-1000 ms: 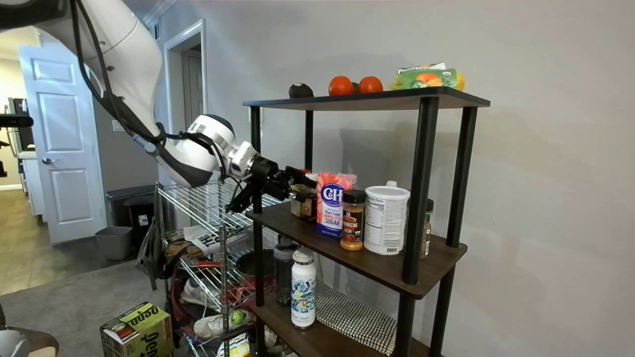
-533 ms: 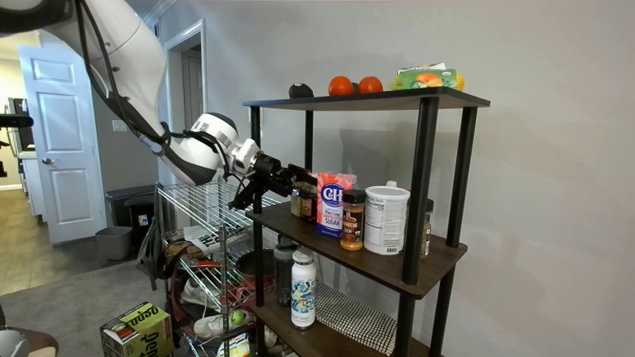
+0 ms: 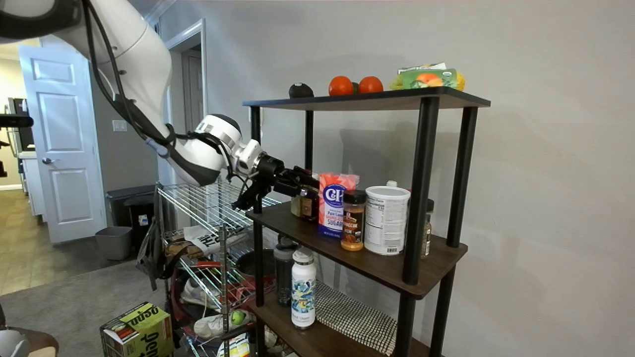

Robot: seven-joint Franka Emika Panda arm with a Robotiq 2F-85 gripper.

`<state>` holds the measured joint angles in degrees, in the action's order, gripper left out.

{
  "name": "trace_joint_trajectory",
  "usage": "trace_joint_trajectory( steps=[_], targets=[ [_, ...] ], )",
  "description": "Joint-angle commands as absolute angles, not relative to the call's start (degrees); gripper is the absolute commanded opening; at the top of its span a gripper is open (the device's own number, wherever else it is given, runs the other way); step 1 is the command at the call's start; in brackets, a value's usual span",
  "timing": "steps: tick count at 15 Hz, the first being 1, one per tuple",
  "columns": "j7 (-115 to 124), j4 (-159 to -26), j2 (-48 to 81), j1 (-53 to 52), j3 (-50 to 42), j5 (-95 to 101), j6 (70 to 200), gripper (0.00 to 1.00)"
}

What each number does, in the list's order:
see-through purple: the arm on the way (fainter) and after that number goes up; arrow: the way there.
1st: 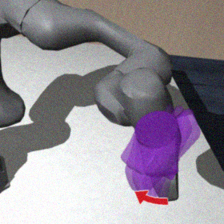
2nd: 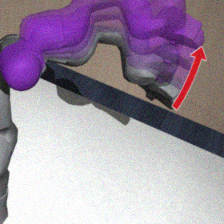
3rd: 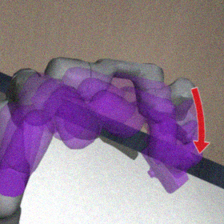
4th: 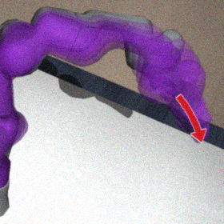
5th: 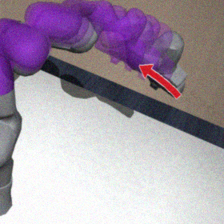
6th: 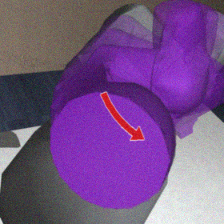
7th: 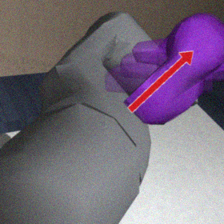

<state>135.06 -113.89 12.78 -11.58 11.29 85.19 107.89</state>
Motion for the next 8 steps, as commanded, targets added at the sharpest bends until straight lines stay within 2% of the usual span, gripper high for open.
trace_joint_trajectory(
  steps=[1,6,8],
  targets=[
    [132.7,-113.48,12.79,-11.3,11.04,84.56,108.54,0.34],
    [132.98,-113.95,12.44,-11.44,11.12,84.66,108.35,0.04],
    [133.17,-114.21,12.22,-11.55,11.2,84.7,108.19,0.01]
  ],
)
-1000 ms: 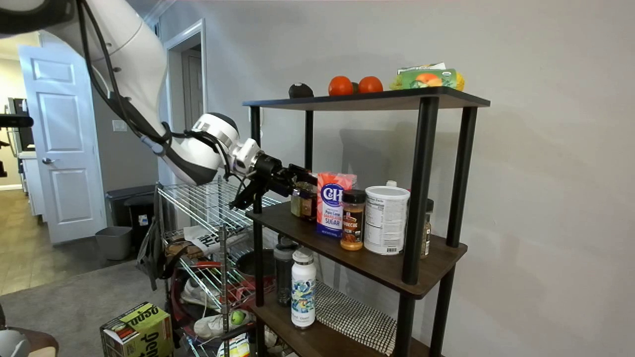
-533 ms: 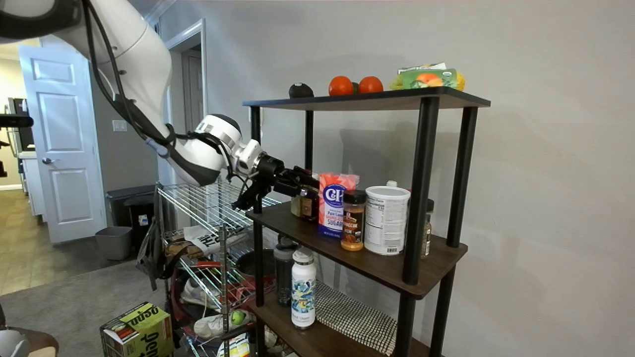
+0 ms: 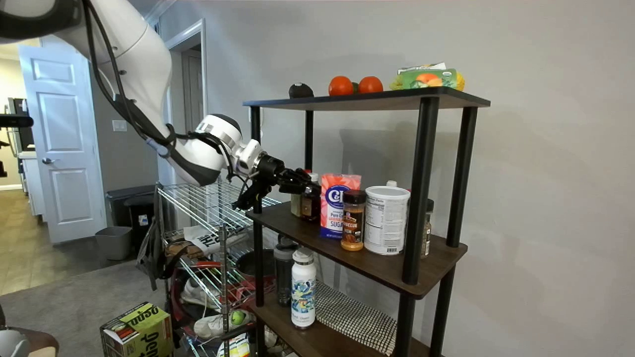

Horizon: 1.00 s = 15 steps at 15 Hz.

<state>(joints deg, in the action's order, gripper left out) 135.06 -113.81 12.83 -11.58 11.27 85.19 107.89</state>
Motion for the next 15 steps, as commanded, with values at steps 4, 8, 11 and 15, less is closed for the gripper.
trace_joint_trajectory(
  steps=[4,8,11,15],
  targets=[
    [133.42,-114.61,11.94,-11.75,11.31,84.68,107.78,0.02],
    [133.55,-114.99,11.62,-12.05,11.52,84.76,107.69,0.0],
    [133.89,-115.53,11.37,-12.84,11.84,84.94,106.88,0.0],
    [134.33,-116.64,10.89,-13.78,12.41,84.79,105.63,0.0]
  ],
)
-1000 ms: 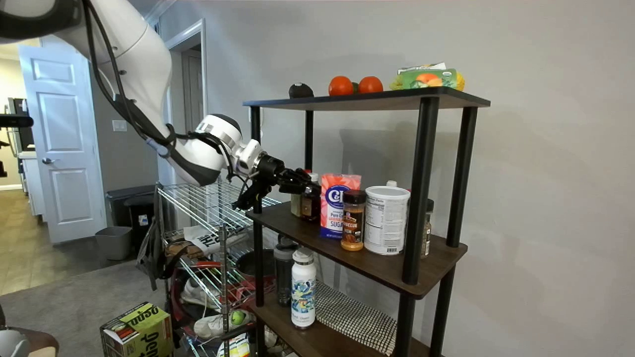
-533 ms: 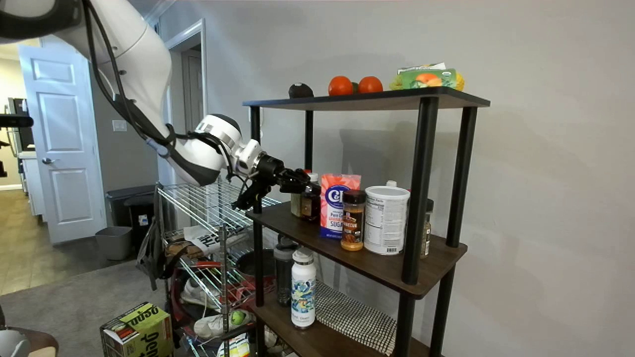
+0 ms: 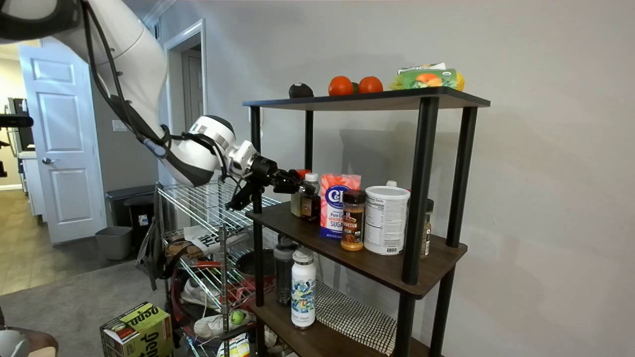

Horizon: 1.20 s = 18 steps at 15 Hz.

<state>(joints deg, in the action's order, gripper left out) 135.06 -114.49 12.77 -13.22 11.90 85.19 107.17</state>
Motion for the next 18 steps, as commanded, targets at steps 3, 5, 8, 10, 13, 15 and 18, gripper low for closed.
trace_joint_trajectory(
  steps=[3,5,8,10,13,15,18],
  targets=[
    [134.26,-116.86,10.87,-14.06,12.62,84.33,104.01,0.33],
    [134.13,-116.89,10.85,-13.72,12.59,84.1,103.79,0.46],
    [133.89,-116.33,11.27,-13.05,12.15,84.21,104.54,0.64],
    [133.65,-115.87,11.62,-12.75,11.77,84.21,104.76,0.77],
    [133.59,-115.77,11.61,-12.54,11.43,84.22,104.51,0.96],
    [133.61,-115.62,11.75,-12.43,11.24,84.38,104.55,1.0],
    [133.62,-115.28,12.03,-12.44,10.98,84.65,104.35,1.0]
  ],
)
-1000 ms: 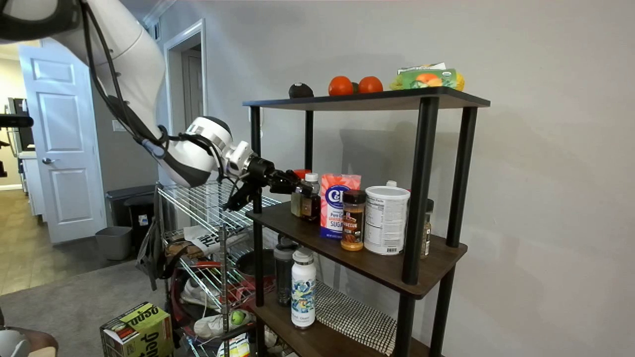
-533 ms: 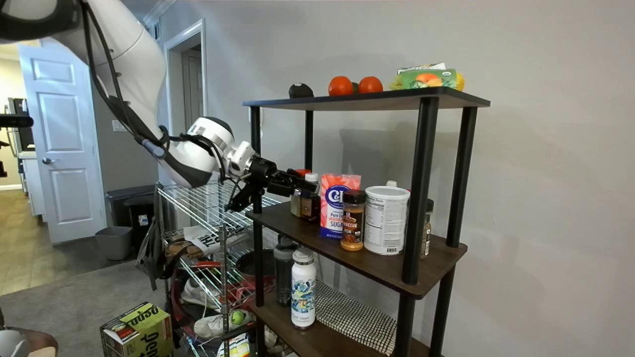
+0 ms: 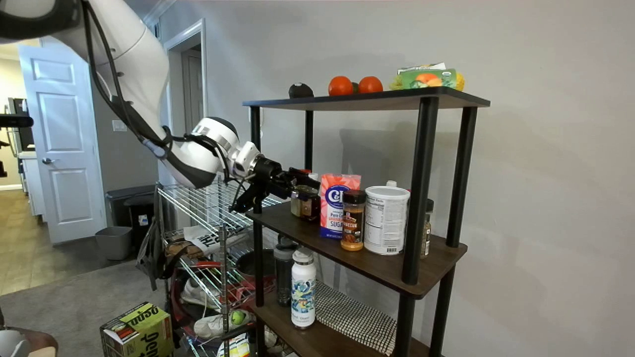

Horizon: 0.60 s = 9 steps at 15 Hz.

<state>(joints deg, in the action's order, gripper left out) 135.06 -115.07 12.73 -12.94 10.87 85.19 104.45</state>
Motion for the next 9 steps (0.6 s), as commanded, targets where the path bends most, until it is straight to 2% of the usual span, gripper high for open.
trace_joint_trajectory(
  steps=[1,9],
  targets=[
    [133.67,-115.21,12.03,-12.42,10.9,84.86,104.42,1.0],
    [132.79,-113.37,12.75,-12.18,9.96,86.28,104.42,1.0]
  ],
)
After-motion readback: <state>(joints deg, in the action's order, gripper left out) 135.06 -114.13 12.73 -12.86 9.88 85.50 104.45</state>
